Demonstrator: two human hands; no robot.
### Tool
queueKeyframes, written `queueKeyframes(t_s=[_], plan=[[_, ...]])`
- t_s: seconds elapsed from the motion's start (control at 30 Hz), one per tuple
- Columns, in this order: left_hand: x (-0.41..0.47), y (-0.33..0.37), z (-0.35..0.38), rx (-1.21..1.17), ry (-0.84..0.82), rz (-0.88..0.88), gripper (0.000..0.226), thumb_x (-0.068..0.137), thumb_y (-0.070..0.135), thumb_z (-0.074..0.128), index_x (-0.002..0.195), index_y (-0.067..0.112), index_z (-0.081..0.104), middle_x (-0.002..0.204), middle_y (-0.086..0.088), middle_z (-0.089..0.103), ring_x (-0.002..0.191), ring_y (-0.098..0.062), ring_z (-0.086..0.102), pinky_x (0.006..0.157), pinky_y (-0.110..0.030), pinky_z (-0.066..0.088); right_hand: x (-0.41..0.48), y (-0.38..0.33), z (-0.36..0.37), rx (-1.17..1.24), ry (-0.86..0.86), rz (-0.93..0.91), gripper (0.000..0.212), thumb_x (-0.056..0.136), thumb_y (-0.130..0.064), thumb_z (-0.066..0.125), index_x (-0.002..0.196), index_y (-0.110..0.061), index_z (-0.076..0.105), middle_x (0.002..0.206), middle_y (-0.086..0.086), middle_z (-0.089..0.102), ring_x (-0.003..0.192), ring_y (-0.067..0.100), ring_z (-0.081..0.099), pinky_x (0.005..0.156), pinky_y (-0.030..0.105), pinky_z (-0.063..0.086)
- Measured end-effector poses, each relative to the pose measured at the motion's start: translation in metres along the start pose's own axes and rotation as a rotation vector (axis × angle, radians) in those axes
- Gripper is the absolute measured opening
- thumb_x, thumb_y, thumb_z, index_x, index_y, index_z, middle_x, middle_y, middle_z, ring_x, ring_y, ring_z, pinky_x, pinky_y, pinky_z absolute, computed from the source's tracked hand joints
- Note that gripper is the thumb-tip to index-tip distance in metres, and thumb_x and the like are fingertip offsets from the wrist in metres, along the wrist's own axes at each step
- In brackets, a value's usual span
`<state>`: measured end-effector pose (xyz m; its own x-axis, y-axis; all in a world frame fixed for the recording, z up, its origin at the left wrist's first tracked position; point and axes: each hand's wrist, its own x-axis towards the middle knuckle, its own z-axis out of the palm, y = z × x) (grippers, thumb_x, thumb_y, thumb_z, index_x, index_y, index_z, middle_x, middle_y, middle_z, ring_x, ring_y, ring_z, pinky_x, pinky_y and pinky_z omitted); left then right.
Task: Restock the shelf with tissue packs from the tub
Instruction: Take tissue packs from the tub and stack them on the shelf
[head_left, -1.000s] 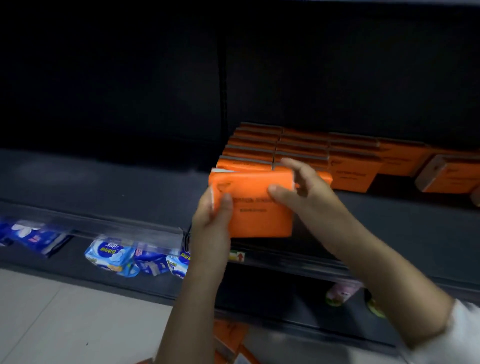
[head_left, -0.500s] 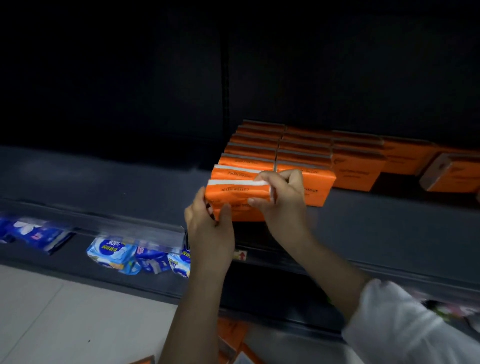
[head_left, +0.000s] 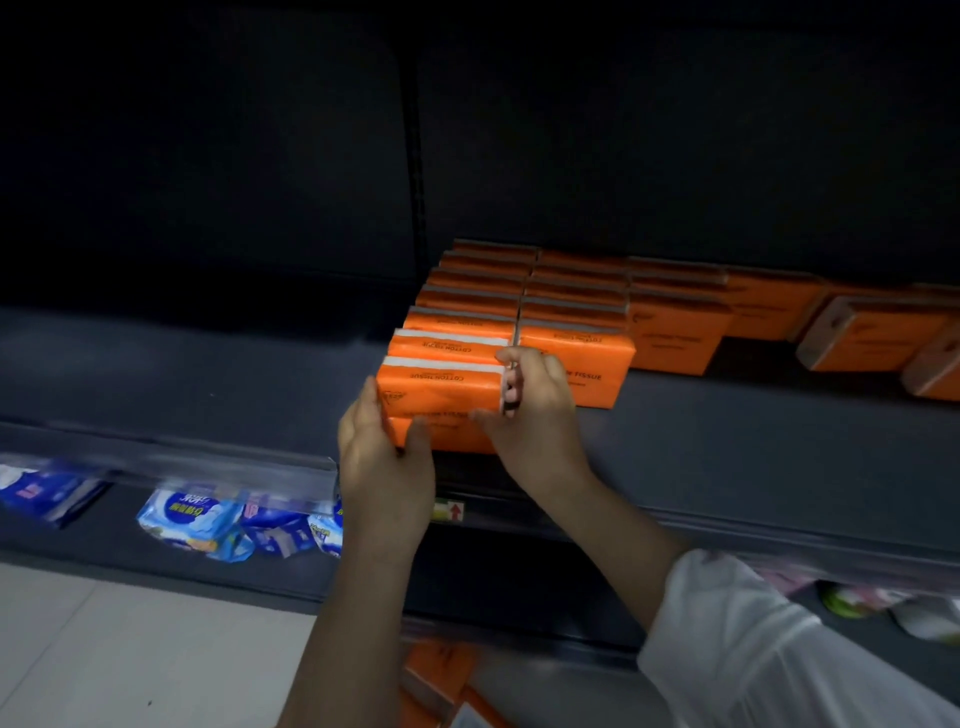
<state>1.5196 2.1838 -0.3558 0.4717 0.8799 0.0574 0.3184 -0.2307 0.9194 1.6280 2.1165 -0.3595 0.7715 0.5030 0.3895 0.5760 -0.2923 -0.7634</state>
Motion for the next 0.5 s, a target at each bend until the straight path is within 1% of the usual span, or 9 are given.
queueKeyframes(t_s=[0.1,0.17,0.2,0.27,0.3,0.33,0.4,0.43,0.5], plan=[[-0.004,0.006,-0.001,0.03,0.077,0.023,0.057,0.094,0.019,0.051,0.146,0.017,0.028,0.148,-0.004,0.028,0.134,-0.022,0.033,0.108,-0.038,0.03,-0.003,0.001,-0.01,0.02,-0.006,-0.019,0.052,0.07,-0.001,0.075,0.117,-0.013,0.056,0.102,-0.002,0.043,0.083,0.011,0.05,0.072,0.023,0.048],[-0.007,0.011,0.0,0.002,0.164,0.107,0.049,0.091,0.013,0.052,0.139,0.016,0.039,0.138,-0.003,0.036,0.127,-0.024,0.042,0.105,-0.039,0.036,-0.008,0.003,-0.025,0.016,0.023,-0.02,0.043,0.076,-0.012,0.074,0.116,-0.016,0.058,0.103,-0.002,0.046,0.083,0.011,0.052,0.072,0.025,0.049],[-0.009,0.014,0.001,-0.016,0.2,0.16,0.044,0.091,0.01,0.051,0.134,0.016,0.046,0.131,0.0,0.039,0.122,-0.023,0.045,0.102,-0.039,0.039,-0.011,0.005,-0.035,0.013,0.022,-0.003,0.043,0.077,-0.016,0.074,0.117,-0.017,0.058,0.104,-0.003,0.046,0.084,0.01,0.051,0.073,0.025,0.049],[-0.017,0.022,0.006,-0.001,0.243,0.285,0.035,0.09,0.007,0.051,0.124,0.015,0.054,0.121,0.002,0.044,0.113,-0.025,0.05,0.096,-0.04,0.043,-0.018,0.014,-0.06,-0.003,-0.001,0.028,0.05,0.073,-0.015,0.076,0.119,-0.018,0.057,0.105,-0.006,0.043,0.083,0.005,0.05,0.075,0.019,0.048],[-0.021,0.026,0.01,0.027,0.251,0.352,0.033,0.089,0.006,0.053,0.121,0.013,0.056,0.119,-0.001,0.047,0.11,-0.027,0.051,0.094,-0.038,0.043,-0.022,0.021,-0.073,-0.024,0.0,0.032,0.052,0.072,-0.012,0.076,0.119,-0.018,0.056,0.104,-0.007,0.043,0.081,0.001,0.049,0.075,0.012,0.046],[-0.025,0.029,0.015,0.055,0.248,0.413,0.032,0.088,0.004,0.054,0.119,0.011,0.058,0.117,-0.006,0.05,0.109,-0.028,0.052,0.094,-0.032,0.041,-0.027,0.027,-0.088,-0.051,0.011,0.037,0.053,0.071,-0.009,0.076,0.119,-0.017,0.056,0.102,-0.008,0.042,0.081,-0.002,0.049,0.074,0.006,0.042],[-0.033,0.037,0.026,0.095,0.215,0.498,0.03,0.085,0.0,0.058,0.114,0.008,0.06,0.113,-0.012,0.054,0.107,-0.027,0.051,0.092,-0.019,0.031,-0.037,0.038,-0.118,-0.092,0.034,0.084,0.052,0.072,-0.008,0.077,0.117,-0.02,0.055,0.101,-0.01,0.041,0.082,-0.01,0.049,0.073,0.001,0.039],[-0.037,0.042,0.032,0.103,0.187,0.528,0.029,0.085,-0.001,0.058,0.112,0.007,0.061,0.11,-0.012,0.055,0.105,-0.026,0.051,0.09,-0.017,0.029,-0.044,0.044,-0.133,-0.109,0.043,0.114,0.052,0.072,-0.009,0.077,0.118,-0.022,0.055,0.102,-0.01,0.042,0.083,-0.011,0.049,0.075,0.003,0.04],[-0.046,0.052,0.047,0.103,0.101,0.571,0.028,0.085,0.0,0.058,0.111,0.009,0.062,0.107,-0.01,0.056,0.104,-0.027,0.052,0.091,-0.021,0.033,-0.059,0.055,-0.163,-0.147,0.063,0.162,0.052,0.073,-0.01,0.078,0.118,-0.021,0.055,0.104,-0.007,0.043,0.085,-0.005,0.05,0.08,0.01,0.042]])
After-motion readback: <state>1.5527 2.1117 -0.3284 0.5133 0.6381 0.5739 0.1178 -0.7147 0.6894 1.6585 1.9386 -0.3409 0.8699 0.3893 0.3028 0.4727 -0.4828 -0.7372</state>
